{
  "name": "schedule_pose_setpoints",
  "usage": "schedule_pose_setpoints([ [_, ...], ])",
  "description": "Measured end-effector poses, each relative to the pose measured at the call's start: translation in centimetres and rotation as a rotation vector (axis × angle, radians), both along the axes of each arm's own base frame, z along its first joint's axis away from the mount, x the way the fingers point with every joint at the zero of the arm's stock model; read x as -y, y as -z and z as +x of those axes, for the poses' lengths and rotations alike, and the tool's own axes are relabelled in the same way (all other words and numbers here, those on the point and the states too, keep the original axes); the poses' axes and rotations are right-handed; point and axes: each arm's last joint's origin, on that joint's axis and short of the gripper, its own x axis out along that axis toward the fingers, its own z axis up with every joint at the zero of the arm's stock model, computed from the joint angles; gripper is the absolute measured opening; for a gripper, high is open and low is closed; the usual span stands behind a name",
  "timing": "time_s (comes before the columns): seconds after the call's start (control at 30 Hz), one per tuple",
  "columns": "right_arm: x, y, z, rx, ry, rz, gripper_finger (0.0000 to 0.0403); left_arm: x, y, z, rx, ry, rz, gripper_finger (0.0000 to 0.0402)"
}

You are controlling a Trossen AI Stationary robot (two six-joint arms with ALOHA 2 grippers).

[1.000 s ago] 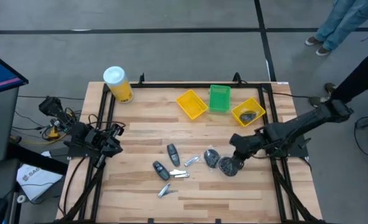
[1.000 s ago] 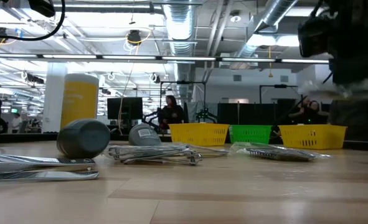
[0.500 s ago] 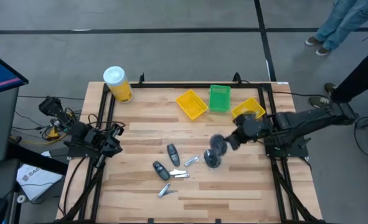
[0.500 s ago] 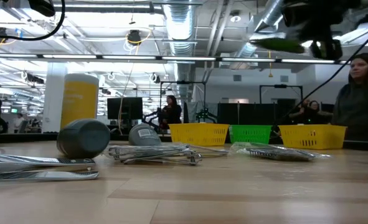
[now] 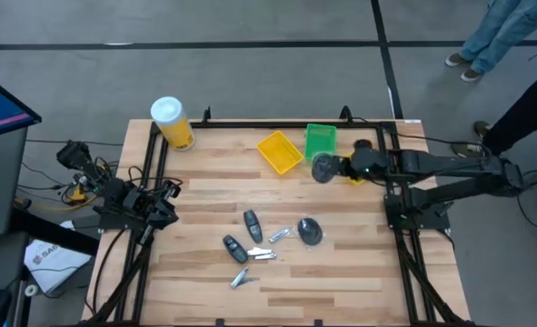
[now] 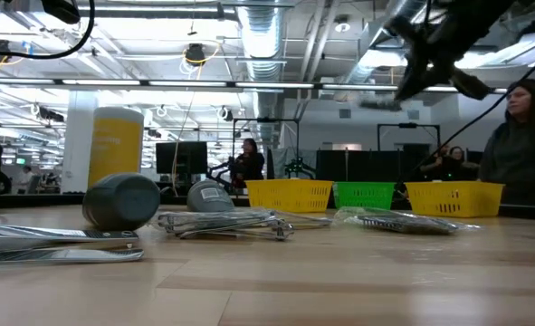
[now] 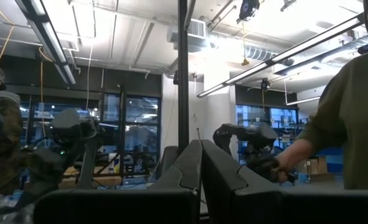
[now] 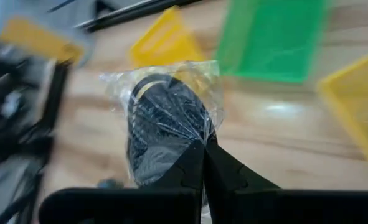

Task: Pick & Place Travel size toiletries
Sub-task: Put the black hairbrush into the right yellow basket

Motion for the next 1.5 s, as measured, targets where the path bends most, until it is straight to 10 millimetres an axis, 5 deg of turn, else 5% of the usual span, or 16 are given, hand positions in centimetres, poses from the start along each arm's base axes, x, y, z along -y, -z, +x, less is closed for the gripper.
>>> schedule_pose_setpoints([
  [0.63, 2.8, 1.9, -5.1, -0.284, 0.625, 0.098, 0.0, 0.0, 0.0, 0.0, 0.0, 0.0, 0.0, 0.0],
  [1.5, 7.0, 6.2, -2.5, -0.517, 0.782, 0.215, 0.0, 0.0, 0.0, 0.0, 0.009, 0.0, 0.02, 0.0],
])
